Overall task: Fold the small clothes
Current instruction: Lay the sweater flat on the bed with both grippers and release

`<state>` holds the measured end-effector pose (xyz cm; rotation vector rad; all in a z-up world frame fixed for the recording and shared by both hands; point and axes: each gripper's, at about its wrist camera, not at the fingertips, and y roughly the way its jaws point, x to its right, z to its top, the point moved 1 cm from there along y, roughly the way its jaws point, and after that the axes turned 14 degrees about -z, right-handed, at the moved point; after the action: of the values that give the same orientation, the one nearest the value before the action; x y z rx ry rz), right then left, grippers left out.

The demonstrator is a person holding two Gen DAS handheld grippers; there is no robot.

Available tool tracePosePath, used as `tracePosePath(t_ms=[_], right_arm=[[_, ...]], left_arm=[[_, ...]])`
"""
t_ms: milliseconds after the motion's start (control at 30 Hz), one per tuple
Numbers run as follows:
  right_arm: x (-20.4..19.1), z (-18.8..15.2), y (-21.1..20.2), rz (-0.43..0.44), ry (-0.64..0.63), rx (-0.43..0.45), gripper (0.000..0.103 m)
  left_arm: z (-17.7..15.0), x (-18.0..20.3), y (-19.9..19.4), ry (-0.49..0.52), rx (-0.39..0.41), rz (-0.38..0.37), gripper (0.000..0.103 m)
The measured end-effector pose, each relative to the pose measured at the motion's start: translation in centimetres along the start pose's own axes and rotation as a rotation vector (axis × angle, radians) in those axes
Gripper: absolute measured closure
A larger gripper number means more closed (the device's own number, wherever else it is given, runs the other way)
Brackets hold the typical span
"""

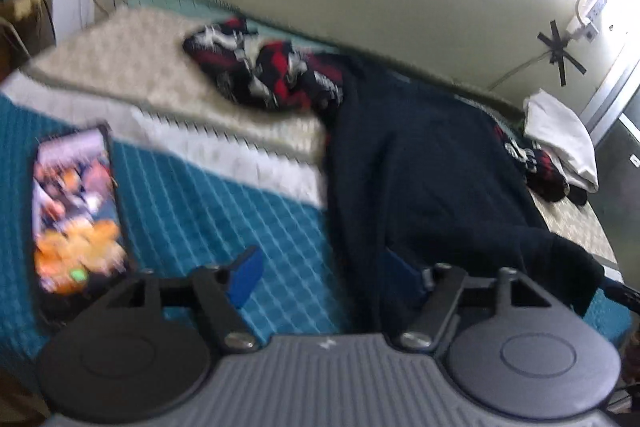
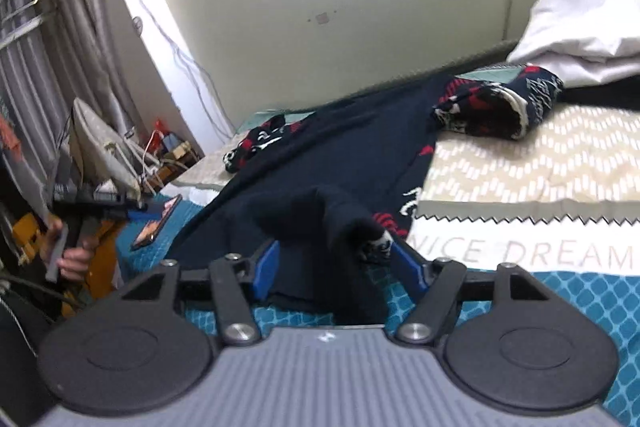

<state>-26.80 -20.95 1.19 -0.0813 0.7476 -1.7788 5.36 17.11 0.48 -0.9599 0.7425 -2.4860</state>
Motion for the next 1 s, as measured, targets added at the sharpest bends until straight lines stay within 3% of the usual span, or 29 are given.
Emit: tracePosePath(t_ms=[67,233,267,300,333,367,433,500,567,600,667,700,733,867,933,1000], right_arm=[[0.3,0.2,0.4,-0.029,0.01,-0.002,0.035],[0.6,-0.1,2.7,-0.03,0.062,-0.046,0.035],[0.5,-0.3,3.1,-0.025,0.065,-0.061,0.037],[0.3,-0.5,3.7,-0.022,0.061,-0.08,0.049],[0.0,-0.6,3.9,-0.019,0.052,-0.097,0.068],[-0.2,-0.7,4.0,-0.003,0.043,-0.112,0.078],[-0.4,-0.7,3.1,0.069,0.044,-0.123,0.087],[-0.9,-0.8,1.2,0.188,0.032,-0.112,0.095],[-1.9,-1.2,-0.7,0.284,-0.033,-0.1,0.095],[-2.4,-1.4,-1.2,0.278,-0.082,-0.117,0.093],[-2.6,-1.8,-1.4,0.222,-0.155,-0.132,0.079],[-1.9,-1.5,-1.5,0.175,-0.15,-0.111,0.064],[-0.7,-0.9,-1.6,0.125,-0.104,-0.08,0.045],[5.2,2.2,-1.9,0.009,0.202,0.037,0.043],[7.8,3.3,-0.8,-0.045,0.348,0.04,0.041],[9.9,3.8,1.1,-0.033,0.506,0.02,0.04]], left_arm=[[-0.6,0.6,0.7,0.009,-0.027,-0.025,0.024],[-2.6,3.3,3.9,0.081,-0.143,-0.072,0.026],[-3.0,4.2,4.1,0.131,-0.124,-0.043,0.032],[-3.4,4.8,4.4,0.168,-0.137,-0.03,0.054],[-3.6,5.3,4.4,0.2,-0.134,0.006,0.08],[-3.4,5.4,4.3,0.21,-0.135,0.029,0.093],[-2.6,4.8,2.7,0.164,-0.129,-0.023,0.096],[-2.2,4.6,0.5,0.162,-0.093,-0.029,0.096],[-1.9,4.4,-1.5,0.173,-0.058,0.0,0.095],[-1.6,4.1,-2.1,0.171,-0.049,0.022,0.095],[-1.2,3.2,-2.7,0.161,-0.031,0.09,0.093],[-0.9,2.6,-2.9,0.149,-0.017,0.123,0.087],[-0.5,2.1,-3.2,0.121,-0.002,0.141,0.077],[1.6,1.3,-4.0,0.076,0.08,0.102,0.069],[2.9,2.1,-2.9,0.095,0.103,0.059,0.057],[4.6,3.6,-0.6,0.138,0.109,0.033,0.054]])
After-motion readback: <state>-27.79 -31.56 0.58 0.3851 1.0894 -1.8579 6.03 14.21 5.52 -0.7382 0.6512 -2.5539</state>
